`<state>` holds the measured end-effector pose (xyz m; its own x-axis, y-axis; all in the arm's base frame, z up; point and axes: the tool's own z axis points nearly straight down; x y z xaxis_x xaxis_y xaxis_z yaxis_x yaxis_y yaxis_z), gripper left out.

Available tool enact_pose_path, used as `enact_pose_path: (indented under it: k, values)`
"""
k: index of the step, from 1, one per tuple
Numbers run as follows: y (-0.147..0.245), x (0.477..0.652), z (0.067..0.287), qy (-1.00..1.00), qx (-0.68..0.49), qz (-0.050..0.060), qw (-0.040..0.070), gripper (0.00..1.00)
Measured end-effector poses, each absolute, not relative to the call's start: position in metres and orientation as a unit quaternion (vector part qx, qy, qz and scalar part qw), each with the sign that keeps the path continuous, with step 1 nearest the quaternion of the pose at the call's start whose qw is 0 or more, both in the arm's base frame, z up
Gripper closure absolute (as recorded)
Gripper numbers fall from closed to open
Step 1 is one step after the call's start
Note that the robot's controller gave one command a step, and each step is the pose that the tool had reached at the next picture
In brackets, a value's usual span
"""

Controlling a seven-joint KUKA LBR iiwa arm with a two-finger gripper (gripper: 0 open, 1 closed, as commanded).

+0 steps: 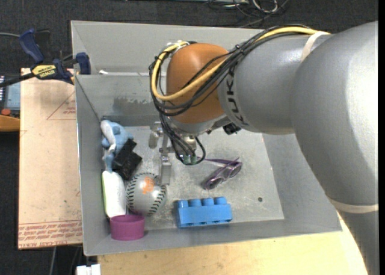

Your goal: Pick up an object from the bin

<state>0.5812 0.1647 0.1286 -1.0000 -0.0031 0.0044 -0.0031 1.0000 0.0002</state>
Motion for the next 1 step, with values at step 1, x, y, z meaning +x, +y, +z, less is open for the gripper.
enact_pose_path:
  k: [1]
  values:
    - [0.1639,0.5833,0.1330,-1.000,0.000,-0.001,-0.001,0.00]
